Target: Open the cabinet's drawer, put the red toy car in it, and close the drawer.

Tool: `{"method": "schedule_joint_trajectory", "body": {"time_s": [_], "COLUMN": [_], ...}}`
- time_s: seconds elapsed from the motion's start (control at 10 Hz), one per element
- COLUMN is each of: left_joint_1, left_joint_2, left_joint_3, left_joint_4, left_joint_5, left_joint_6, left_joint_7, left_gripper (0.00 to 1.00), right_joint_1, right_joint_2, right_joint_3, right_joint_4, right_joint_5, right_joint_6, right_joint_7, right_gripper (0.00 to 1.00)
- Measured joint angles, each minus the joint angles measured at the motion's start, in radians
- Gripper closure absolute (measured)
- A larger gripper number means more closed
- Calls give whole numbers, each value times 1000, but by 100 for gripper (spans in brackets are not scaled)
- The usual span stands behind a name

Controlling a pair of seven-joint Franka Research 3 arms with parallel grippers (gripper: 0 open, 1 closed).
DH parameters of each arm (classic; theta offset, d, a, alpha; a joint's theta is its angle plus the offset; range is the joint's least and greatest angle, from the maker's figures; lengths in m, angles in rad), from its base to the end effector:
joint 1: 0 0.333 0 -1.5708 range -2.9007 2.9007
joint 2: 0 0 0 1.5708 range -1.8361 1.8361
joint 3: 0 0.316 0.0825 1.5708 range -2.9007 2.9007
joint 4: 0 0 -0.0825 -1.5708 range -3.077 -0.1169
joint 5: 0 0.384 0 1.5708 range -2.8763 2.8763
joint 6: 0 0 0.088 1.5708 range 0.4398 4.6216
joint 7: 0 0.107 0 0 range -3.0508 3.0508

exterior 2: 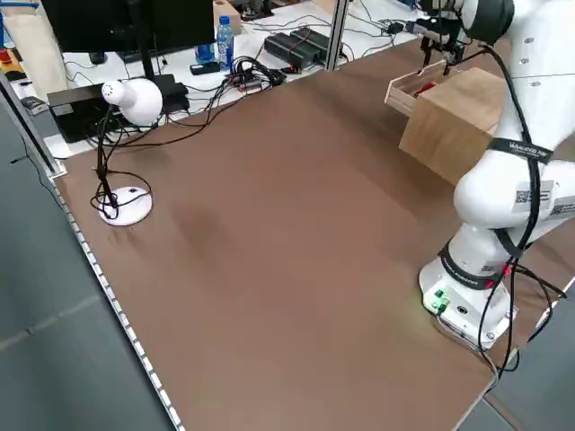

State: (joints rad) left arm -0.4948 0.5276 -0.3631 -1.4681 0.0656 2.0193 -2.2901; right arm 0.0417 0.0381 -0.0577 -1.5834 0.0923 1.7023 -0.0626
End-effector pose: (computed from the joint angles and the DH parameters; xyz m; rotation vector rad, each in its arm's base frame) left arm 0.4949 -0.4999 0.3952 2.2987 2.0488 -0.1831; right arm 0.5786 0.0001 0.6094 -3.0518 -0.0585 -0.1288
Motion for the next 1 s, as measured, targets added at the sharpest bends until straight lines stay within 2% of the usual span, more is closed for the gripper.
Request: {"method": "schedule_joint_trajectory", "body": {"time_s": [0.2,0.4,0.8,1.0], "left_joint_1": [31,102,176,251], "left_joint_2": [-59,-125,-190,-256], "left_joint_3": [3,3,0,0], "left_joint_4": [0,-3,-43,-58], "left_joint_5": [15,21,21,20], "left_joint_6": [-129,-231,-305,-348], "left_joint_7": [90,251,661,839], "left_gripper": [7,8,9,9], "right_joint_1": [11,38,74,125], "right_joint_2": [3,19,58,106], "right_joint_3": [0,1,4,7], "right_joint_4": [-1,-1,-1,1], "right_joint_5": [0,0,35,71], "right_joint_6": [0,0,5,11], "right_joint_7": [25,54,99,101], "right_gripper": [0,0,0,0]}}
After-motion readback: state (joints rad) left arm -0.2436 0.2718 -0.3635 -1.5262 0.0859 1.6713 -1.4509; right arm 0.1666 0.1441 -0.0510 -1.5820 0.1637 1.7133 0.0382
